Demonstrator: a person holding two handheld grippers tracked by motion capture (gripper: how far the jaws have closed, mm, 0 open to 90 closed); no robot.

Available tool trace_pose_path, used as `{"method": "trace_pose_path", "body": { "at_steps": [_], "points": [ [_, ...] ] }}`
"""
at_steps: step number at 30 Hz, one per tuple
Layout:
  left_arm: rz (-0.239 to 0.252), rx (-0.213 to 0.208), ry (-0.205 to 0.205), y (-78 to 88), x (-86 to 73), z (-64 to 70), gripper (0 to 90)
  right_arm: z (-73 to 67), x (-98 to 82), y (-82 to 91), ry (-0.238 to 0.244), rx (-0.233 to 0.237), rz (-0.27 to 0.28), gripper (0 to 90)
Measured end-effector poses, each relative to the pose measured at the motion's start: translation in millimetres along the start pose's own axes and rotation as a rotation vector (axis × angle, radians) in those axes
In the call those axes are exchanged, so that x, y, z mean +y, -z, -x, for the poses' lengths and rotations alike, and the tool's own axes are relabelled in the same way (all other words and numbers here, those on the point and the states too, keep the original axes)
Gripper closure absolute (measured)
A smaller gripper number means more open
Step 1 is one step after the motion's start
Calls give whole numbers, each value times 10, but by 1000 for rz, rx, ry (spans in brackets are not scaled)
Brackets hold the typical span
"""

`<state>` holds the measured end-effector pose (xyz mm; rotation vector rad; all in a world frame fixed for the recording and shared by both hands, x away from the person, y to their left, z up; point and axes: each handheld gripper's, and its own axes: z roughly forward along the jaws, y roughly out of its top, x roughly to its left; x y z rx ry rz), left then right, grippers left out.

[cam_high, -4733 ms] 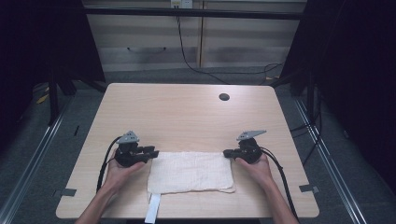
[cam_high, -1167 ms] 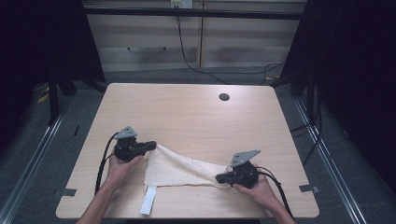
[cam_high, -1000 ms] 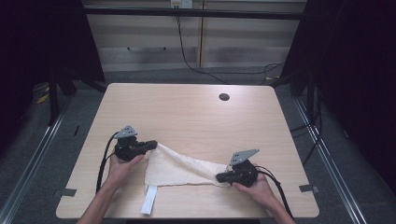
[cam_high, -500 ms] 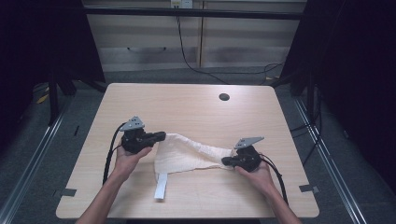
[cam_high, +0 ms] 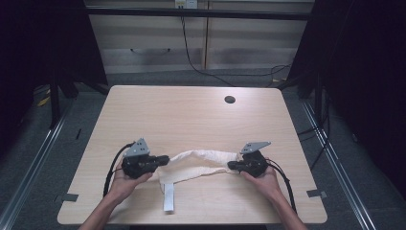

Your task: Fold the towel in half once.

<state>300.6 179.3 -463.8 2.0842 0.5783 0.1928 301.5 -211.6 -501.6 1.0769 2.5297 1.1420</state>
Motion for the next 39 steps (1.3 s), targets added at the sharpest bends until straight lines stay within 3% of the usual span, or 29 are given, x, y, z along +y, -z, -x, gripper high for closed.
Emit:
{"method": "trace_pose_path", "body": {
  "at_steps": [4, 11, 13, 15, 17, 24, 27, 35, 39],
  "points": [
    [-72, -39, -19, -46, -193, 139, 863, 11, -4, 3, -7, 8, 0, 885],
    [-149, -81, -32, -118, -369, 148, 863, 16, -11, 2, -10, 9, 6, 885],
    [-149, -88, -24, -123, -376, 125, 862, 27, -17, 0, -17, 13, 14, 884],
    [-136, -84, -25, -123, -392, 108, 862, 17, -14, 15, -12, -14, 7, 883],
    [-139, -55, -44, -116, -395, 103, 862, 30, -23, 37, -14, -28, 7, 883],
    [-115, -29, -30, -150, -391, -5, 863, 24, -83, 141, -25, -59, 2, 883],
    [-119, -16, -23, -144, -391, -10, 862, -67, -59, 190, 14, -82, -4, 881],
    [-112, -3, 4, -149, -387, -74, 861, -97, -175, 235, -17, -45, 17, 873],
    [-97, -20, 56, -145, -400, -128, 854, -109, -179, 236, -22, -40, 20, 842]
  ]
}}
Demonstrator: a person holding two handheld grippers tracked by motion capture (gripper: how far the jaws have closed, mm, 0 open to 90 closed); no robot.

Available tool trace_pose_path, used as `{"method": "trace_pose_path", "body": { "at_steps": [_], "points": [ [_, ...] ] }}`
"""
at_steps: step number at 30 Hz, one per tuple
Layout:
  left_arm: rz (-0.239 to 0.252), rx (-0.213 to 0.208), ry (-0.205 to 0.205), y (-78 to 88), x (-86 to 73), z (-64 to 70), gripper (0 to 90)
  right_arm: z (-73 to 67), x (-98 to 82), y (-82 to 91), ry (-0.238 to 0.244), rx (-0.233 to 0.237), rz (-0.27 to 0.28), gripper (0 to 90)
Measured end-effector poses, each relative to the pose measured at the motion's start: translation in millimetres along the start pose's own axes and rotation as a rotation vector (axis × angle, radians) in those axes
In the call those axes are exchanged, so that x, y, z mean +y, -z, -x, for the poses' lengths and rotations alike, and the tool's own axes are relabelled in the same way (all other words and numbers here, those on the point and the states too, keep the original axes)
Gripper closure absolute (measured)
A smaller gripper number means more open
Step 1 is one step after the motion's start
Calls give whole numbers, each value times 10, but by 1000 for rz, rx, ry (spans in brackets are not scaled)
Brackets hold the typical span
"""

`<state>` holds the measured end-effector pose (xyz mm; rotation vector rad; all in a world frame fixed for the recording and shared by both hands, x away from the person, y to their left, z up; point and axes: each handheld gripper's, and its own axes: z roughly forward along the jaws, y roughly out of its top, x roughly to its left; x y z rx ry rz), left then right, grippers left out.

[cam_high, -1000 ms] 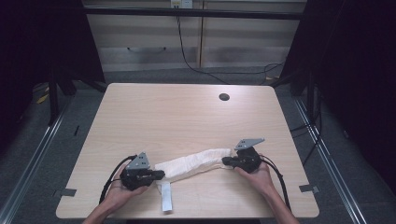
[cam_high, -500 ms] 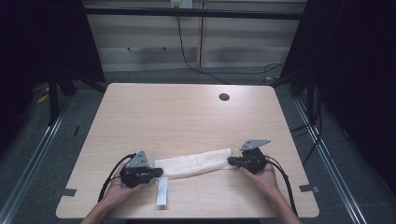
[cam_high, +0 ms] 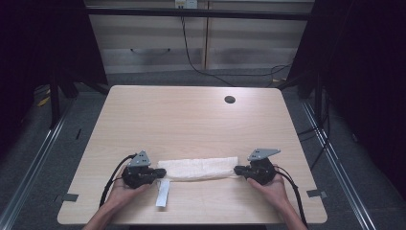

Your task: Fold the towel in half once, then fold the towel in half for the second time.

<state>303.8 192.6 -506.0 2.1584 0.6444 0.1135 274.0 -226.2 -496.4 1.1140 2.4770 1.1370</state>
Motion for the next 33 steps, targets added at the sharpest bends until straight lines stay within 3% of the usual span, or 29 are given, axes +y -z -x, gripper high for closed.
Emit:
{"method": "trace_pose_path", "body": {
  "at_steps": [3, 16, 21, 25, 33],
  "points": [
    [6, -11, 26, 9, -6, -18, 842, -11, -6, 17, 4, -1, 6, 809],
    [15, -17, 40, 37, 9, -22, 803, -7, -18, 21, -16, 28, 12, 742],
    [45, -36, 69, 83, 18, -44, 736, 1, -2, 37, -29, 49, 32, 704],
    [74, -59, 88, 127, 44, -45, 622, 12, 25, 45, -37, 55, 52, 661],
    [122, -30, 130, 254, 111, -50, 471, 31, 77, 197, -79, 60, 151, 565]
  ]
}}
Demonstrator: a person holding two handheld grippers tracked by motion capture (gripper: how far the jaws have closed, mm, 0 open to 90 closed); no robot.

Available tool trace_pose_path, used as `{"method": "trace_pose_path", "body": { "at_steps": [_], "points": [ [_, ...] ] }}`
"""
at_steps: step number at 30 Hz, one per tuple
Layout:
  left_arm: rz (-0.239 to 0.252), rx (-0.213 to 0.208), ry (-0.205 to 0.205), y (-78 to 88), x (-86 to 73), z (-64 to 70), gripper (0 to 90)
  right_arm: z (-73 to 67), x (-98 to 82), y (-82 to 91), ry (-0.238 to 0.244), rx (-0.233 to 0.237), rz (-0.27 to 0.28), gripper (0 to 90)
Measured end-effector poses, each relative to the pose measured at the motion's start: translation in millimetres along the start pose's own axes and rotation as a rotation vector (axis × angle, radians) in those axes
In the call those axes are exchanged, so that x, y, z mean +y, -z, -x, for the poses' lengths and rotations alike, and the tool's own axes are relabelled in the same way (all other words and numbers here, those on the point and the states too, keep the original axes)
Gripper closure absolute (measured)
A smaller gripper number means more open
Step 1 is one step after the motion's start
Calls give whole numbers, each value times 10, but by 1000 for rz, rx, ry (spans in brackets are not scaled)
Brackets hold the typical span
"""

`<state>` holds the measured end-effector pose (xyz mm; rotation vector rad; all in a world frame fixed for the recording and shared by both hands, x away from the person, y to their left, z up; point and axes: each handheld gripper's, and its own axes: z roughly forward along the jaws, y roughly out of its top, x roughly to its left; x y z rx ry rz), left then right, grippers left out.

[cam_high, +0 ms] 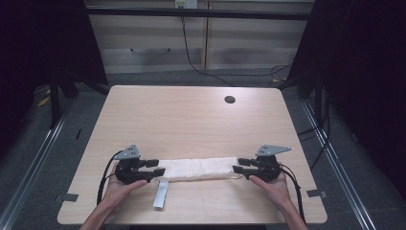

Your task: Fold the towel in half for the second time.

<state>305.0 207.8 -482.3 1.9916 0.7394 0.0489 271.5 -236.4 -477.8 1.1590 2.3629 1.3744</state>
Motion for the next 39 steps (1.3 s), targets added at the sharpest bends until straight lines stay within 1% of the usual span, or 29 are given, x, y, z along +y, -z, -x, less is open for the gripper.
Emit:
{"method": "trace_pose_path", "body": {
  "at_steps": [3, 4, 6, 7, 8, 10, 13, 14, 16, 20, 22, 24, 26, 28, 29, 30, 32, 33, 34, 35, 36, 37, 38, 39],
  "points": [
    [1, 20, -2, 51, 28, 2, 441, 6, -1, 68, -10, -14, 20, 534],
    [9, 32, 0, 76, 42, 11, 436, 2, -8, 95, -16, -15, 28, 529],
    [25, 34, 9, 110, 59, 6, 420, -12, -20, 159, -12, -26, 41, 515],
    [25, 41, 14, 133, 68, -1, 414, -19, -22, 182, -14, -29, 45, 511],
    [28, 50, 25, 149, 72, -7, 406, -26, -26, 224, -20, -37, 57, 503],
    [28, 53, 35, 187, 70, -15, 388, -26, -35, 280, -31, -43, 74, 490],
    [26, 74, 46, 269, 47, -27, 370, -24, -53, 377, -37, -73, 78, 476],
    [22, 89, 49, 302, 34, -29, 362, -22, -68, 410, -44, -82, 82, 472],
    [19, 107, 62, 373, -9, -32, 340, -27, -116, 495, -59, -109, 90, 464],
    [7, 145, 78, 539, -138, -48, 330, -51, -215, 645, -69, -148, 102, 455],
    [14, 165, 96, 623, -203, -68, 318, -51, -254, 711, -75, -169, 109, 452],
    [22, 181, 108, 708, -266, -92, 309, -33, -298, 786, -87, -178, 115, 446],
    [16, 216, 114, 766, -322, -120, 296, -5, -344, 851, -100, -206, 119, 434],
    [30, 222, 137, 811, -383, -154, 277, 31, -396, 911, -122, -223, 128, 426],
    [29, 237, 143, 829, -410, -169, 275, 48, -425, 937, -131, -238, 138, 413],
    [30, 243, 140, 846, -436, -188, 261, 60, -456, 960, -145, -252, 149, 406],
    [45, 253, 170, 862, -497, -235, 242, 87, -523, 993, -161, -269, 167, 396],
    [48, 249, 172, 865, -528, -256, 225, 97, -552, 1004, -169, -276, 168, 385],
    [44, 268, 179, 862, -552, -269, 208, 103, -575, 1007, -177, -285, 169, 375],
    [50, 275, 202, 854, -569, -275, 195, 112, -599, 1006, -186, -299, 168, 368],
    [55, 261, 217, 854, -582, -288, 190, 130, -620, 1000, -197, -301, 167, 366],
    [59, 256, 215, 851, -591, -299, 189, 145, -634, 987, -204, -301, 160, 354],
    [52, 257, 207, 846, -600, -309, 186, 154, -640, 971, -207, -308, 152, 340],
    [50, 245, 208, 835, -608, -316, 185, 164, -641, 955, -210, -312, 146, 338]
  ]
}}
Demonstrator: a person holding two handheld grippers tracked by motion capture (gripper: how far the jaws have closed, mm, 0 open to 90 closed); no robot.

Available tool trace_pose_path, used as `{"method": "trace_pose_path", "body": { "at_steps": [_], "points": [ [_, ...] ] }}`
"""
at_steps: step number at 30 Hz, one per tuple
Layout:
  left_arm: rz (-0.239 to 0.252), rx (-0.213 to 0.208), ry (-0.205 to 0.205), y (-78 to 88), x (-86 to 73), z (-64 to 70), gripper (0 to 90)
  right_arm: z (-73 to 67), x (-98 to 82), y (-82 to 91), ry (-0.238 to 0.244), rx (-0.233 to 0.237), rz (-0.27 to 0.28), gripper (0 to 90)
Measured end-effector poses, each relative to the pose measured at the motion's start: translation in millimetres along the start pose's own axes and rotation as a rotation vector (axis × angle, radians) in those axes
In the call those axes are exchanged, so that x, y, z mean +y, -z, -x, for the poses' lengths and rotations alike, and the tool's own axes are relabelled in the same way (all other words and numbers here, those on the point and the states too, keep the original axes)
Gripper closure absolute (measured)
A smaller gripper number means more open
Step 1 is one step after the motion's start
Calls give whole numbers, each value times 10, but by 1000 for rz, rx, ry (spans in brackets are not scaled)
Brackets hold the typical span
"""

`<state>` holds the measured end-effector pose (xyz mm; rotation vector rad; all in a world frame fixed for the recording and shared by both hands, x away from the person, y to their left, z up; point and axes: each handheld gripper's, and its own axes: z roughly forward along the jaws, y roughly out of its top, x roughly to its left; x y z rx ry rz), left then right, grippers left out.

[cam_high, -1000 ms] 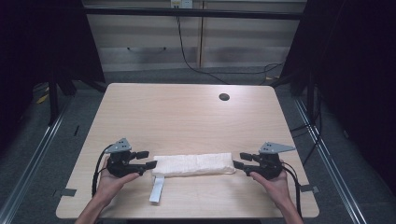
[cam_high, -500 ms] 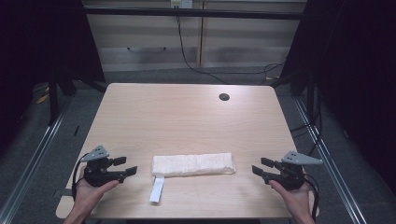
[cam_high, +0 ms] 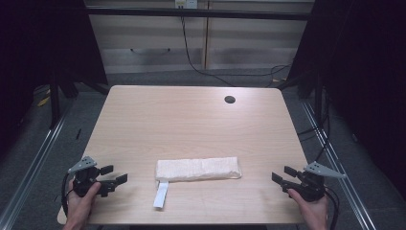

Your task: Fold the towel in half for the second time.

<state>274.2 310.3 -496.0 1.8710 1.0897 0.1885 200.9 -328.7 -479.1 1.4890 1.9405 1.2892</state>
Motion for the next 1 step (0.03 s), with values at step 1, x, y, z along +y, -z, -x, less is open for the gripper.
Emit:
{"method": "trace_pose_path", "body": {
  "at_steps": [1],
  "points": [
    [-10, -18, -13, -17, -8, -14, 189, 3, 6, -16, -10, 11, -11, 338]
  ]
}}
